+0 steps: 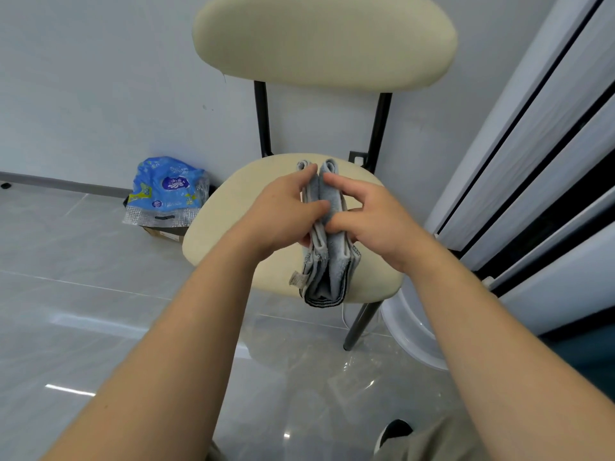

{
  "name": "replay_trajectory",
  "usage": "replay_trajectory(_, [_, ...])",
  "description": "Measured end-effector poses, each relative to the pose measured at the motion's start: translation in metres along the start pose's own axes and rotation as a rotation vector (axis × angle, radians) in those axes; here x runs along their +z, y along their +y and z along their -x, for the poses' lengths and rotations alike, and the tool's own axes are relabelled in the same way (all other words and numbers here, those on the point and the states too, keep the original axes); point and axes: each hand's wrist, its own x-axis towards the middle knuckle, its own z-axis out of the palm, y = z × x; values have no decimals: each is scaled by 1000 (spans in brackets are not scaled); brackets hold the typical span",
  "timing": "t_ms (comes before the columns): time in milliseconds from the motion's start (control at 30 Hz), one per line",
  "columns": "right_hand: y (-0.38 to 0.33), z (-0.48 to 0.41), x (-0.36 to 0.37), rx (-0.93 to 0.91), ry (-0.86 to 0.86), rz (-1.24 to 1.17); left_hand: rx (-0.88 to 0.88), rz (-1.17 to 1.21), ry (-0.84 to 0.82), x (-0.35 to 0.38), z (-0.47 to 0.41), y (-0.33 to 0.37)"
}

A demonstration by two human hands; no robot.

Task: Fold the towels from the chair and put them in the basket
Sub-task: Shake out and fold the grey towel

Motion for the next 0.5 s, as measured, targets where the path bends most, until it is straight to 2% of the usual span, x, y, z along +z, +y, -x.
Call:
replay_trajectory(133, [1,2,2,-23,-20,-82,24,-12,-9,1,2,0])
replay_trajectory(333, [-1,2,6,51,-79,-626,84,-95,1,-4,1,-5])
replay_trajectory(500, [0,0,7,129,-58,-673,33,-34,-9,-6,-2,-11])
